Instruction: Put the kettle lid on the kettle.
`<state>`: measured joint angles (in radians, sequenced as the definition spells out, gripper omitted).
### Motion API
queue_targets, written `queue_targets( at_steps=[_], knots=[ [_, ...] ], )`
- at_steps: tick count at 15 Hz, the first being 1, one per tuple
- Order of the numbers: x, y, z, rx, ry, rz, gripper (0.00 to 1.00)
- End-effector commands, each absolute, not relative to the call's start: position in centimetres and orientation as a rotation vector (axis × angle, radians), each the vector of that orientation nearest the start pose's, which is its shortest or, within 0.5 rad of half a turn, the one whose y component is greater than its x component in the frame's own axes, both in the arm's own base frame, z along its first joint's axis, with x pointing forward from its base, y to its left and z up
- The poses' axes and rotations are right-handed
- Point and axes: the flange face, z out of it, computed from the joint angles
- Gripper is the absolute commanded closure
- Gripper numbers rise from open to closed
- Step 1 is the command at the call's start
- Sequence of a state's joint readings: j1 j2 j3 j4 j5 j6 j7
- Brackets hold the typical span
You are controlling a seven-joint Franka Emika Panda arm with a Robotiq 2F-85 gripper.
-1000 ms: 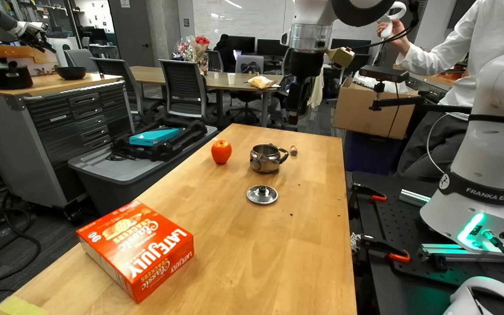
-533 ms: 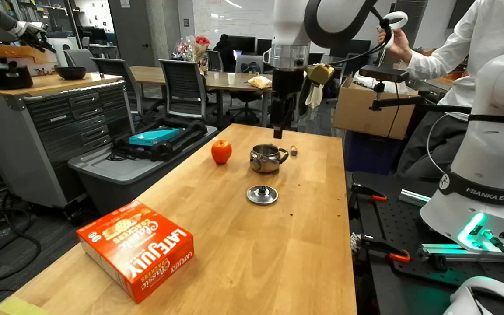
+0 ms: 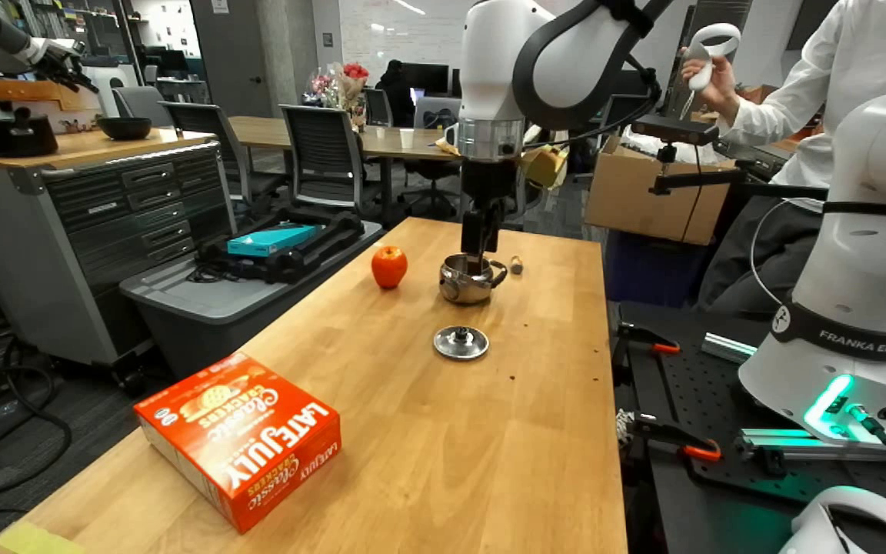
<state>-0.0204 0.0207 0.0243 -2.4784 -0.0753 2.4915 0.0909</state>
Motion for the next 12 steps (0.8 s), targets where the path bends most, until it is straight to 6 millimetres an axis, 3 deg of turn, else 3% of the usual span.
queue_targets(
  at_steps=[1, 12],
  knots=[
    [47.8, 1.3, 26.9, -3.185, 0.005, -0.05, 0.0],
    [48.3, 1.8, 21.5, -3.209, -0.013, -0.07, 0.0]
  ],
)
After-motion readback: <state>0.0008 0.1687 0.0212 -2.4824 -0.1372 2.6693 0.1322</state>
